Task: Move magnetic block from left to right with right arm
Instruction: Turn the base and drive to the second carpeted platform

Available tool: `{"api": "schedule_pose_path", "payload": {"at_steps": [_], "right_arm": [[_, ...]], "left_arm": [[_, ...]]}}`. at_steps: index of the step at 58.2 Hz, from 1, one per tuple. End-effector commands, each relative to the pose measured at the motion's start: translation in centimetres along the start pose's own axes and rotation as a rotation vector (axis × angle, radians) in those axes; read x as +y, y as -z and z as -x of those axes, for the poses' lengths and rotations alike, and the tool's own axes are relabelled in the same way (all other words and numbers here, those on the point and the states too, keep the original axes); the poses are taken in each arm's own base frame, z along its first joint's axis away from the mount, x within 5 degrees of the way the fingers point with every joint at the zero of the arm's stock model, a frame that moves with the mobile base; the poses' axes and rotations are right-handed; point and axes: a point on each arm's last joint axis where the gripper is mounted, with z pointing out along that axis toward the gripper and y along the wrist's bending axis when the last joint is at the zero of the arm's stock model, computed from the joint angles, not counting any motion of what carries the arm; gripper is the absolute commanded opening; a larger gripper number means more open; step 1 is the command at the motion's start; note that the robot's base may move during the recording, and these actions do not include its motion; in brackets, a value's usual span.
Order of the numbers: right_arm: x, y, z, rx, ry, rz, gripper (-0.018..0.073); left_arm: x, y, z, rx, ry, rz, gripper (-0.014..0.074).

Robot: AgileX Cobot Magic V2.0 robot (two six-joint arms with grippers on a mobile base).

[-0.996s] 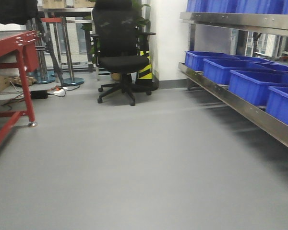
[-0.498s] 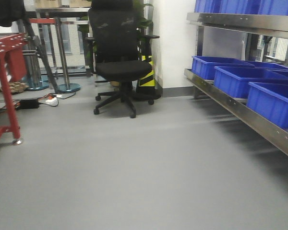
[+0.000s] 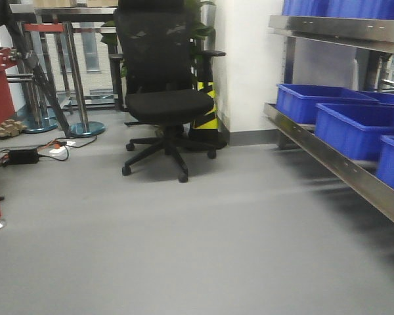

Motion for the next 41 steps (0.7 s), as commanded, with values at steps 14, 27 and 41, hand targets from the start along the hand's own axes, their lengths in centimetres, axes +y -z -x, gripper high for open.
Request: {"api": "schedule_pose_path", "payload": {"at_steps": [14,27,41], "right_arm": [[0.12,0.25,1.52,-0.097,0.016,0.005,0.011],[0.13,0.25,1.52,-0.097,0.016,0.006,0.011],[0.13,0.25,1.52,-0.097,0.016,0.006,0.011]], "left_arm": [[0.06,0.07,0.51,-0.084,0.01,0.006,-0.0126],[0.06,0.07,0.51,-0.084,0.01,0.006,-0.0126],[0.06,0.07,0.51,-0.084,0.01,0.006,-0.0126]]}}
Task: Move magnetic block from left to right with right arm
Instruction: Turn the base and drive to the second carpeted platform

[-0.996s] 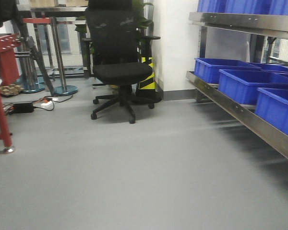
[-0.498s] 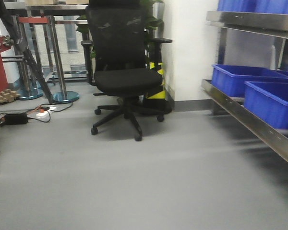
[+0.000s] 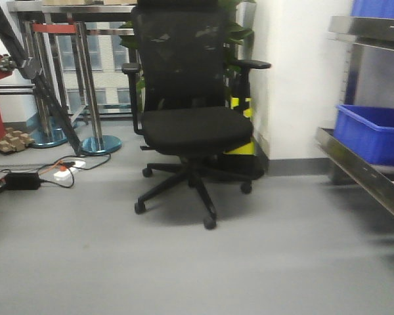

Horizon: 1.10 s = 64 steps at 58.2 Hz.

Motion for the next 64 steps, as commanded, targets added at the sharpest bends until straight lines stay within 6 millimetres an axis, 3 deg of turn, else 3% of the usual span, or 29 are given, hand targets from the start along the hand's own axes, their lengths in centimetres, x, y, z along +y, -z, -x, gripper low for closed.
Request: {"api": "schedule_pose_path", "payload": {"at_steps": [1,64], "right_arm": [[0.13,0.27,1.54,-0.098,0.016,0.006,0.011],[0.13,0.27,1.54,-0.098,0.016,0.006,0.011]], "left_arm": [[0.06,0.07,0.51,-0.084,0.01,0.006,-0.0126],[0.06,0.07,0.51,-0.084,0.01,0.006,-0.0126]]}}
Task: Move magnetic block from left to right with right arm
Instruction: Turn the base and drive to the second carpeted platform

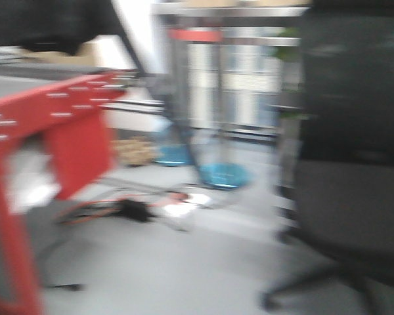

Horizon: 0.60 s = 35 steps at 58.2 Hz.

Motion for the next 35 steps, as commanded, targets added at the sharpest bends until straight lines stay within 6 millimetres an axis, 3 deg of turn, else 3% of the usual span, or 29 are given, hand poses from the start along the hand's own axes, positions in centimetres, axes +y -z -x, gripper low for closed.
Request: {"api": "schedule_pose_path", "payload": {"at_steps": [1,35], "right_arm": [[0.14,0.27,1.54,-0.098,0.014,0.007,0.011],[0.14,0.27,1.54,-0.098,0.014,0.007,0.011]], "left_arm": [[0.06,0.07,0.51,-0.084,0.01,0.006,-0.0126],[0.06,0.07,0.51,-0.084,0.01,0.006,-0.0126]]}}
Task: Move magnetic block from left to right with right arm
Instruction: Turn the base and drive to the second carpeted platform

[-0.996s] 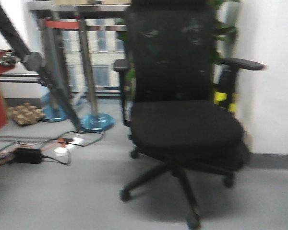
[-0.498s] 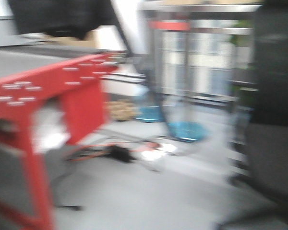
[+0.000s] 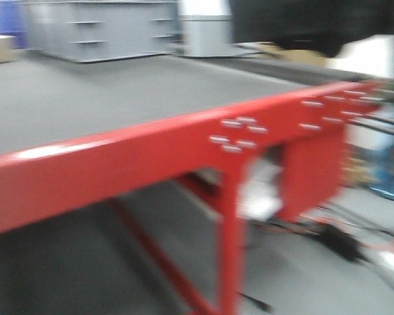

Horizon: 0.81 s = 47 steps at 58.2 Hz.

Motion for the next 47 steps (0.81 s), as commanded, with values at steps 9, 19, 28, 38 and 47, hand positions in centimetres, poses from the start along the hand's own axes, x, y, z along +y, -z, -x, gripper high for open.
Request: {"api": "schedule_pose_path", "payload": {"at_steps": [9,19,28,38,47], "right_arm": [[0.14,0.27,1.54,-0.098,0.014,0.007,0.011],[0.14,0.27,1.54,-0.098,0.014,0.007,0.011],[0.14,0.27,1.54,-0.098,0.014,0.007,0.011],[0.14,0.27,1.54,-0.098,0.014,0.007,0.011],[0.14,0.27,1.54,-0.098,0.014,0.007,0.011]], "left_arm": [[0.06,0.07,0.51,-0.084,0.01,0.006,-0.0126],[0.06,0.07,0.51,-0.084,0.01,0.006,-0.0126],[0.06,0.07,0.51,-0.084,0.01,0.006,-0.0126],[0.06,0.07,0.51,-0.084,0.01,0.006,-0.0126],[0.06,0.07,0.51,-0.084,0.01,0.006,-0.0126]]}}
